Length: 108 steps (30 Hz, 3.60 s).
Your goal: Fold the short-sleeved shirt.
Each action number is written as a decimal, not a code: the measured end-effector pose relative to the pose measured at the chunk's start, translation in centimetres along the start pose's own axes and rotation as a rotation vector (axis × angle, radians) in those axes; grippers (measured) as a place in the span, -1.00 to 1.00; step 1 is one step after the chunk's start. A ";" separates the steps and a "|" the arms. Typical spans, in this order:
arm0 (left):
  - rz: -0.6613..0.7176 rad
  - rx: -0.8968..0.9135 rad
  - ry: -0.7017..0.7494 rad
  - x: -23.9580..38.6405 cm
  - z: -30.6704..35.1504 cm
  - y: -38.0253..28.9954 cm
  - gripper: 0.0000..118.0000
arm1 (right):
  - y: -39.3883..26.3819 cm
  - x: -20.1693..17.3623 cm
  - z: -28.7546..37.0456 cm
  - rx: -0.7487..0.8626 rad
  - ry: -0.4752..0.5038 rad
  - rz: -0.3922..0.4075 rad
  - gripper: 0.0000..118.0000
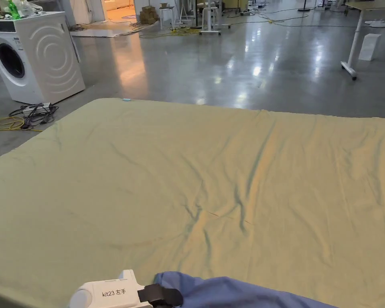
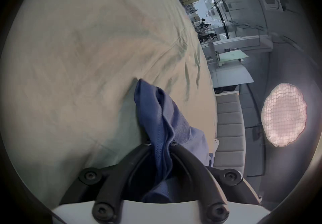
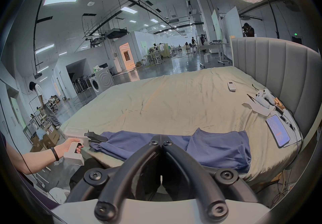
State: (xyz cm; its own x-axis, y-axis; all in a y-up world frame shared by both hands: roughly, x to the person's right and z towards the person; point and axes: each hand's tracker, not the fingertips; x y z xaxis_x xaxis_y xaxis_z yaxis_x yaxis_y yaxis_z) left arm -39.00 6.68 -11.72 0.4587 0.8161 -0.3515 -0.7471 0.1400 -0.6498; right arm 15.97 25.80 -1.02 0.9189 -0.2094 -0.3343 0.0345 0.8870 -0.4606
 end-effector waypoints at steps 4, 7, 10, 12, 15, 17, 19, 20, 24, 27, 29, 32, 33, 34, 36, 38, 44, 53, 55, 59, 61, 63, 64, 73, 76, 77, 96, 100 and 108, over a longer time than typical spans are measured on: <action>-0.079 0.039 -0.008 1.9 2.3 -0.6 -0.87 | -0.2 0.4 0.1 -0.007 -0.004 -0.012 -1.00; -0.073 0.110 -0.016 2.3 4.8 -0.4 -0.87 | -0.6 1.0 -0.2 -0.033 -0.011 -0.019 -1.00; -0.103 0.166 0.025 1.4 7.2 1.4 -0.87 | -0.9 1.4 -0.4 -0.044 -0.013 -0.028 -1.00; -0.152 0.189 0.087 1.4 8.9 2.6 -0.87 | -0.9 1.4 -0.5 -0.038 -0.008 -0.040 -1.00; -0.265 0.167 0.135 5.4 9.9 1.7 -0.87 | -1.2 1.5 -0.5 -0.030 0.002 -0.058 -1.00; -0.370 0.207 0.117 8.7 9.2 0.3 -0.87 | -1.4 1.6 -0.8 -0.033 0.009 -0.079 -1.00; -0.344 0.208 0.056 7.7 7.8 0.9 -0.87 | -1.9 1.8 -0.9 -0.032 0.011 -0.093 -1.00; -0.378 0.186 0.019 9.3 6.3 -0.4 -0.87 | -2.0 1.8 -0.8 -0.030 0.008 -0.093 -1.00; -0.580 0.004 0.052 15.3 -1.5 -6.1 -0.87 | -1.8 1.8 0.6 -0.001 -0.022 -0.075 -1.00; -0.603 -0.092 0.049 17.4 -7.2 -9.6 -0.87 | -2.1 2.5 1.8 0.008 -0.051 -0.084 -1.00; -0.602 -0.134 0.070 17.9 -10.0 -10.8 -0.87 | -2.6 3.1 2.8 0.011 -0.085 -0.089 -1.00; -0.679 -0.174 0.148 18.8 -13.0 -12.7 -0.87 | -3.2 4.2 3.7 0.000 -0.130 -0.080 -1.00; -0.681 -0.176 0.166 18.8 -13.7 -12.9 -0.87 | -3.4 4.5 3.8 -0.007 -0.145 -0.074 -1.00; -0.658 -0.177 0.170 19.1 -14.5 -13.3 -0.87 | -3.5 4.8 3.9 -0.015 -0.157 -0.071 -1.00; -0.599 -0.181 0.123 18.9 -14.4 -12.8 -0.41 | -3.9 5.4 4.1 -0.016 -0.161 -0.075 -1.00; -0.558 -0.152 0.002 19.4 -12.6 -12.4 0.54 | -4.0 5.8 4.1 -0.017 -0.157 -0.091 -1.00; -0.318 0.094 -0.126 17.5 -7.4 -9.8 0.14 | -4.5 6.2 3.7 -0.016 -0.144 -0.135 -1.00; -0.372 -0.277 0.037 15.0 -17.0 -15.5 -0.99 | -4.8 5.7 4.7 -0.030 -0.159 -0.140 -1.00; -0.505 -0.207 0.090 14.4 -17.9 -16.9 -0.99 | -4.9 5.7 4.9 -0.034 -0.168 -0.144 -1.00; -0.443 -0.179 0.014 16.2 -15.5 -15.3 -0.97 | -5.0 5.6 4.9 -0.042 -0.166 -0.150 -1.00; -0.493 -0.058 -0.062 17.0 -12.2 -14.3 -0.84 | -4.9 5.5 4.7 -0.044 -0.156 -0.148 -1.00; -0.486 0.000 -0.187 16.4 -7.7 -12.2 -0.27 | -4.9 5.4 4.4 -0.036 -0.157 -0.148 -1.00; -0.469 0.022 -0.207 16.1 -6.1 -11.2 0.13 | -5.0 5.4 4.1 -0.033 -0.156 -0.160 -1.00; -0.266 -0.058 -0.072 5.0 -2.2 -3.2 0.84 | -3.6 4.0 3.1 -0.022 -0.118 -0.095 -1.00; -0.178 -0.156 -0.166 3.1 -5.0 -3.2 0.81 | -3.4 4.0 3.3 -0.017 -0.126 -0.085 -1.00; -0.126 -0.162 -0.219 2.7 -5.8 -3.3 0.63 | -3.4 4.0 3.3 -0.019 -0.127 -0.089 -1.00; -0.283 0.016 -0.063 3.7 4.9 1.2 -0.84 | -3.3 4.0 2.5 -0.029 -0.110 -0.123 -1.00; -0.305 0.049 -0.161 7.5 6.4 0.0 -0.84 | -3.4 4.1 2.1 -0.029 -0.094 -0.133 -1.00; -0.547 -0.108 -0.170 19.4 -6.6 -11.1 -0.84 | -4.0 4.7 4.6 -0.005 -0.152 -0.139 -1.00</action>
State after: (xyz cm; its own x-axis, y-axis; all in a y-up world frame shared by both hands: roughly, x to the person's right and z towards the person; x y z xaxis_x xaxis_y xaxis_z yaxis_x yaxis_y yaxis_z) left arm -18.62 17.27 -15.77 0.6738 0.7211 0.1613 -0.3664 0.5157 -0.7745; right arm 22.00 23.13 3.06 0.9542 -0.2648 -0.1394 0.1635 0.8516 -0.4981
